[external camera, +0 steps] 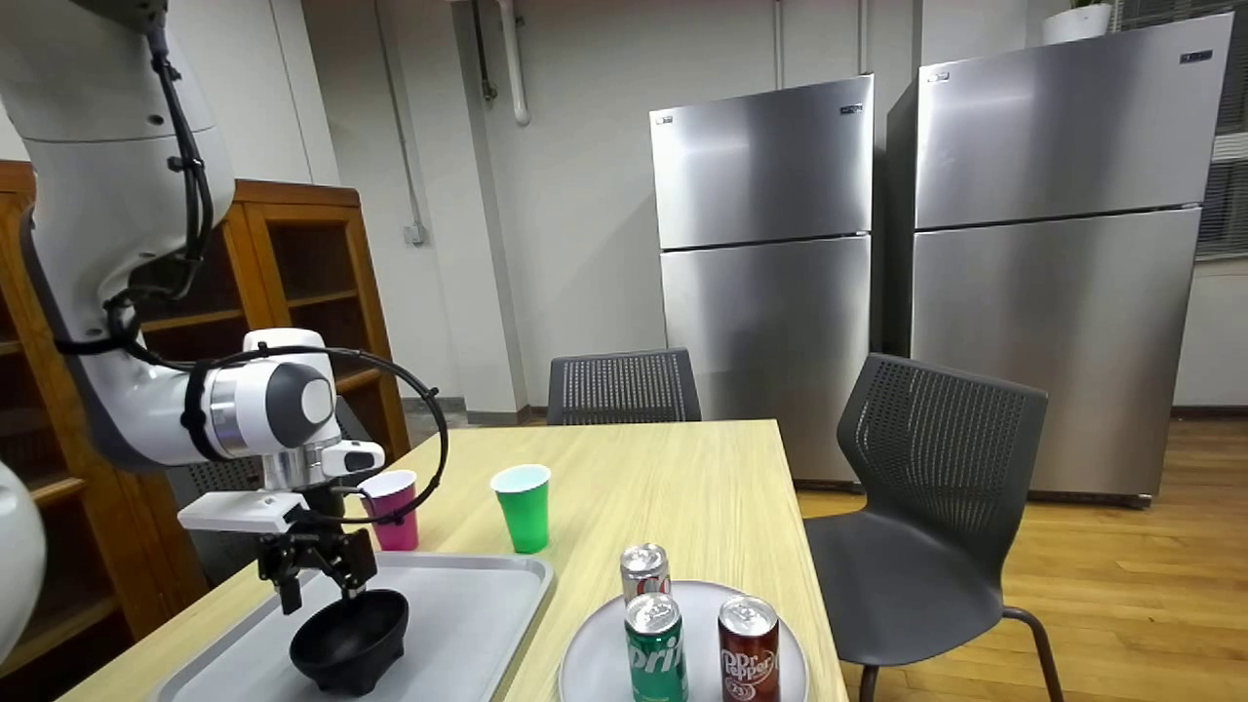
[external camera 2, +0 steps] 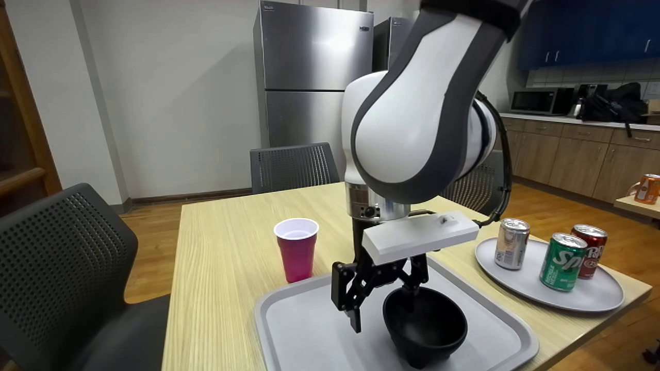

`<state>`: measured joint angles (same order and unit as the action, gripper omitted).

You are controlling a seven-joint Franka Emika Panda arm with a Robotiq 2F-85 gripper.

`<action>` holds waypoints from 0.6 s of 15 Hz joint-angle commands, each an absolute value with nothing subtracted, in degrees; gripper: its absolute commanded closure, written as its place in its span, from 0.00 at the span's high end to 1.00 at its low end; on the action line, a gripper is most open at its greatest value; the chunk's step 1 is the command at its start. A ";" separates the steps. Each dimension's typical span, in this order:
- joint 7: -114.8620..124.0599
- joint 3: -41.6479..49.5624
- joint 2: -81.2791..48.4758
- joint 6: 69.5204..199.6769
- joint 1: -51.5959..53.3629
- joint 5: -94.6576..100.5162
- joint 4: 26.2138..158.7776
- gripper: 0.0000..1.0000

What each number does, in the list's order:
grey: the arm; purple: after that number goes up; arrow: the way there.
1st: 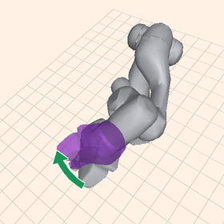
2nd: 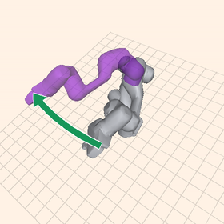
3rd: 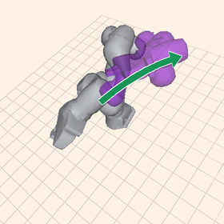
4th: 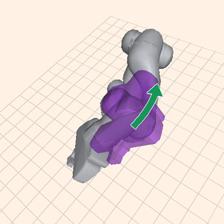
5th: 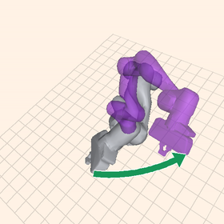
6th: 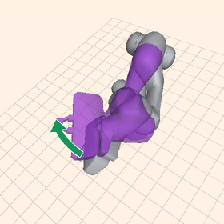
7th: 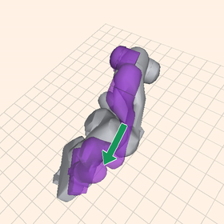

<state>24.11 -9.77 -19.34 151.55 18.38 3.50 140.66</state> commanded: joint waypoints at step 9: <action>22.10 -9.18 -20.83 152.27 18.65 2.66 140.58 0.49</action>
<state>23.69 -9.74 -21.27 152.07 18.38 3.41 140.65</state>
